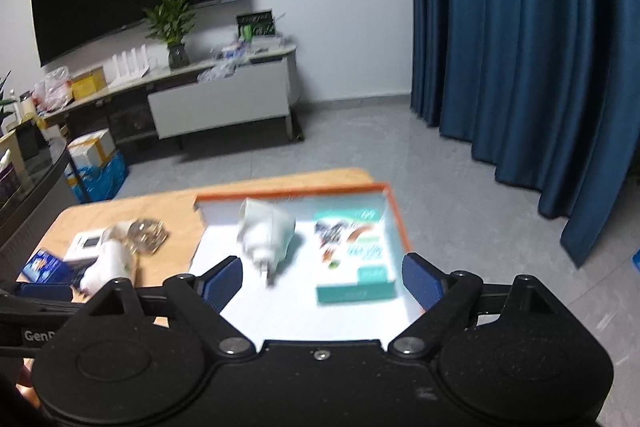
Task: Organize rigid objects
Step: 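Release the teal box with the right gripper while the left gripper releases the white device into the box, then grasp the brown lotion tube with the left gripper while the right gripper grasps the tiger card box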
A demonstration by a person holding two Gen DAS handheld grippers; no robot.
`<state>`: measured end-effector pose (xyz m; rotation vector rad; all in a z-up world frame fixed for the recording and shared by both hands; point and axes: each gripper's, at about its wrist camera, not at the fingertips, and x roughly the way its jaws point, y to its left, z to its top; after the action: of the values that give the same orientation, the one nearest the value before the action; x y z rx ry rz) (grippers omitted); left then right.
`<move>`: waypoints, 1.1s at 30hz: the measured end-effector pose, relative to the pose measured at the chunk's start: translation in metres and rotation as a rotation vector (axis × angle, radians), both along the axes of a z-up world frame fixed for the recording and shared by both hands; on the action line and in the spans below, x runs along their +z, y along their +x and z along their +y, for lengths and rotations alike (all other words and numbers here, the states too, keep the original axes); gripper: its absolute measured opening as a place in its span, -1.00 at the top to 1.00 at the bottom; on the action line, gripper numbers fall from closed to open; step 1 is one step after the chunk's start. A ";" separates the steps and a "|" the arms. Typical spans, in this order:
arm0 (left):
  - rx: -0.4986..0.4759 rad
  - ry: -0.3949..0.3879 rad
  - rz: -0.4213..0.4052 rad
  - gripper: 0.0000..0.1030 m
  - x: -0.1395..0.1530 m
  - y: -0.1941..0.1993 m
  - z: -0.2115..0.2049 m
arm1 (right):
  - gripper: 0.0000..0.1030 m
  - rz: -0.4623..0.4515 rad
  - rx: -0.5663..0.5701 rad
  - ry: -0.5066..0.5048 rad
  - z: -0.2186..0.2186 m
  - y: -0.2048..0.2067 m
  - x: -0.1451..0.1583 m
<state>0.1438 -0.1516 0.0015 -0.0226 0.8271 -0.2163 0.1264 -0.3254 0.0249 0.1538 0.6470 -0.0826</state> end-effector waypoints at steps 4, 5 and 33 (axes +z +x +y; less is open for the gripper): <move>0.016 -0.004 -0.008 -1.00 -0.002 -0.014 0.016 | -0.98 0.022 0.035 0.021 0.012 -0.005 -0.003; 0.019 -0.004 -0.009 -1.00 -0.003 -0.016 0.020 | -0.98 0.027 0.047 0.021 0.016 -0.007 -0.003; 0.023 0.098 -0.037 -0.32 -0.063 -0.063 0.130 | -0.98 0.099 0.278 0.035 0.087 -0.029 -0.018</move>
<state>0.0805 -0.0221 -0.0611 0.0636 0.7995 -0.1534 0.0974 -0.2388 0.0074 0.0926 0.7634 0.1895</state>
